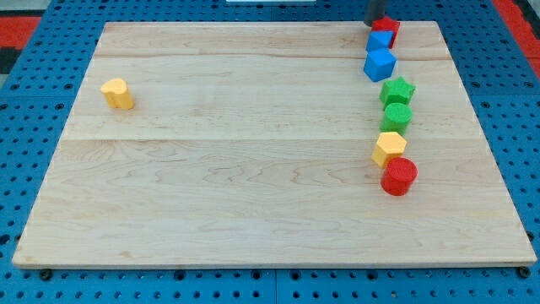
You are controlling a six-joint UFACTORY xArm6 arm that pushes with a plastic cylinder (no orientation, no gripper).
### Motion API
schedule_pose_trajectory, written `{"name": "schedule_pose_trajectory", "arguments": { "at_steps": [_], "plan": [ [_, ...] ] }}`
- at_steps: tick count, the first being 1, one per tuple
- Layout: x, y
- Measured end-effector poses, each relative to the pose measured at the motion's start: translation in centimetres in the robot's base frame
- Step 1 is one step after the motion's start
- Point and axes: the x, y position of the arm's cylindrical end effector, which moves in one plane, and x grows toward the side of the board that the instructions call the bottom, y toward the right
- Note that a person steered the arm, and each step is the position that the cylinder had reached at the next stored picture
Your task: Slightly move the red star above the blue triangle
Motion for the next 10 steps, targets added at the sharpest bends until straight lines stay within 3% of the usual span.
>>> {"name": "schedule_pose_trajectory", "arguments": {
  "at_steps": [2, 4, 10],
  "plan": [
    [0.0, 13.4],
    [4.8, 9.6],
    [1.0, 2.8]
  ]
}}
